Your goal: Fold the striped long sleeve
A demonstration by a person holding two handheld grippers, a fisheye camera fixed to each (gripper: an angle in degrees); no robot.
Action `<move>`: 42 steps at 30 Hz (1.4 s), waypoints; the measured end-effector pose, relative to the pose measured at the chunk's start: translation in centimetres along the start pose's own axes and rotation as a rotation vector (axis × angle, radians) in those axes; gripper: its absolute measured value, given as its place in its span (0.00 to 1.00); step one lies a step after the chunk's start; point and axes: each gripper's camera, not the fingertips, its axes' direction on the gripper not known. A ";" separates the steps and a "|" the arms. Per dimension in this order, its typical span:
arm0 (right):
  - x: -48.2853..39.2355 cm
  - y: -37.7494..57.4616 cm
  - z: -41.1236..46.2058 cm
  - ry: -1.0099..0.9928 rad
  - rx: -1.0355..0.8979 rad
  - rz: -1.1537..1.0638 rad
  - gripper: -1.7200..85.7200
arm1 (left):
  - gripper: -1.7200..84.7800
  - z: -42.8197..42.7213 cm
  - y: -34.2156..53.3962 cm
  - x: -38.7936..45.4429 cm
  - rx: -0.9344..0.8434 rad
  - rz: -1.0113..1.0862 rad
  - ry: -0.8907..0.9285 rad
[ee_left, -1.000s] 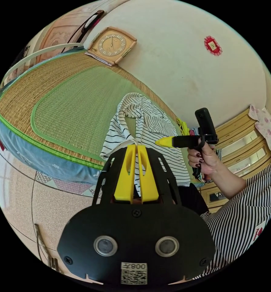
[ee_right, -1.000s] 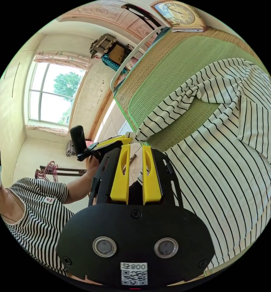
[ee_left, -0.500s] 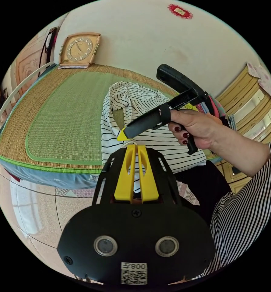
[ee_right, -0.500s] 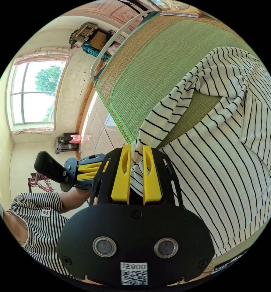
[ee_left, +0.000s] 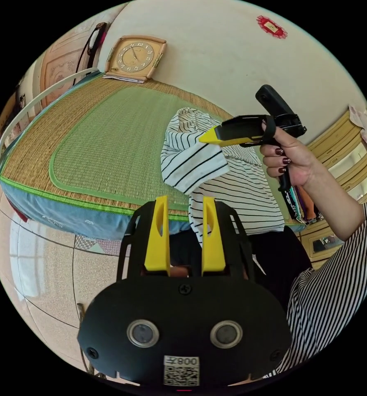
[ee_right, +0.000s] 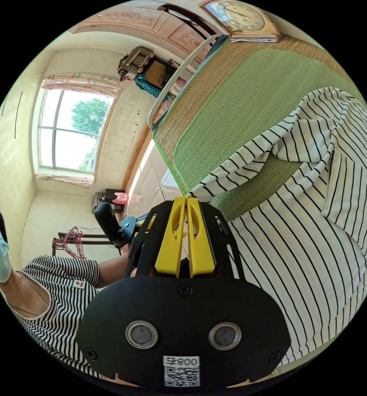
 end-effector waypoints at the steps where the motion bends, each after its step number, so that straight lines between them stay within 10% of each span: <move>1: 0.1 -0.2 -0.3 -0.014 -0.002 -0.001 0.02 | 0.15 0.2 -0.2 -0.3 0.004 -0.015 0.012; 15: 0.9 -1.0 -5.6 -0.079 0.032 -0.029 0.02 | 0.08 8.7 -0.9 -9.8 0.355 -0.586 1.015; 31: -1.9 -6.8 -27.3 0.005 0.078 -0.261 0.02 | 0.03 9.2 -16.9 -0.2 0.499 -0.315 1.149; 42: 10.5 6.9 -42.2 0.227 0.031 -0.048 0.02 | 0.03 24.4 -24.7 18.3 0.098 -0.179 1.125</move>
